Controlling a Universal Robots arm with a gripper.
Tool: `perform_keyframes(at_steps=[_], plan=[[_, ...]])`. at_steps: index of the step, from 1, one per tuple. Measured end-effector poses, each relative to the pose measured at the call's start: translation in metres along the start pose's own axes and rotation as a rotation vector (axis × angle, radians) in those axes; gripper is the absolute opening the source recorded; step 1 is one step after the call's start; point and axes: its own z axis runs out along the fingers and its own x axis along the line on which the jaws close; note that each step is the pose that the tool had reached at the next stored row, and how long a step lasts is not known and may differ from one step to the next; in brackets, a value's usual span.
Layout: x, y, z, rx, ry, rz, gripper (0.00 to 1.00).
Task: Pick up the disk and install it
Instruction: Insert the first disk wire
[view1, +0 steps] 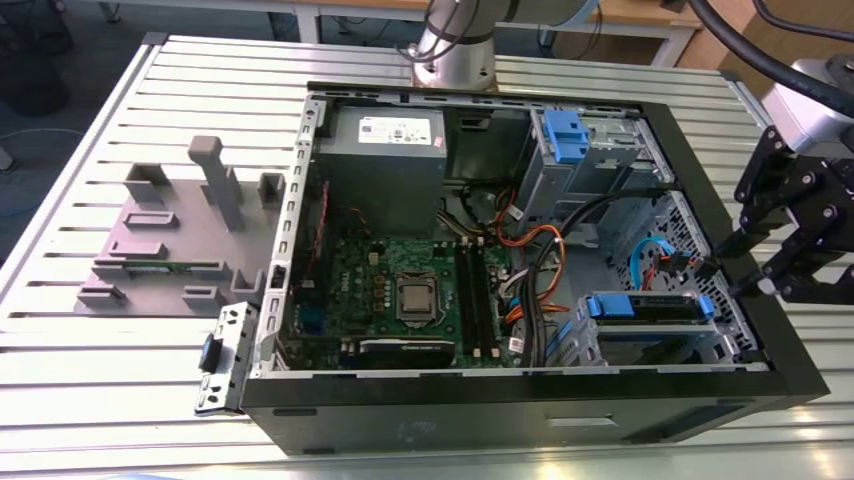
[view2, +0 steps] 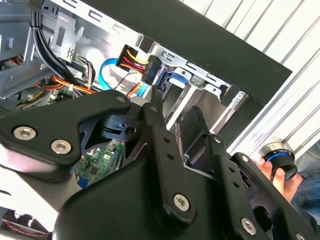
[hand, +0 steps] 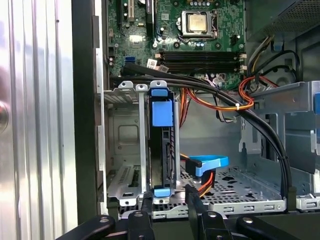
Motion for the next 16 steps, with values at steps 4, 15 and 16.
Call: perform_keyframes(at_steps=[4,15,16], plan=[[-0.0011,-0.0009,0.0009,-0.0001,-0.0001,0.0,0.42],[-0.0028,-0.0047,0.002,0.0,0.0003,0.0,0.42],[-0.0029,-0.0051,0.0021,0.0,0.0003,0.0,0.42]])
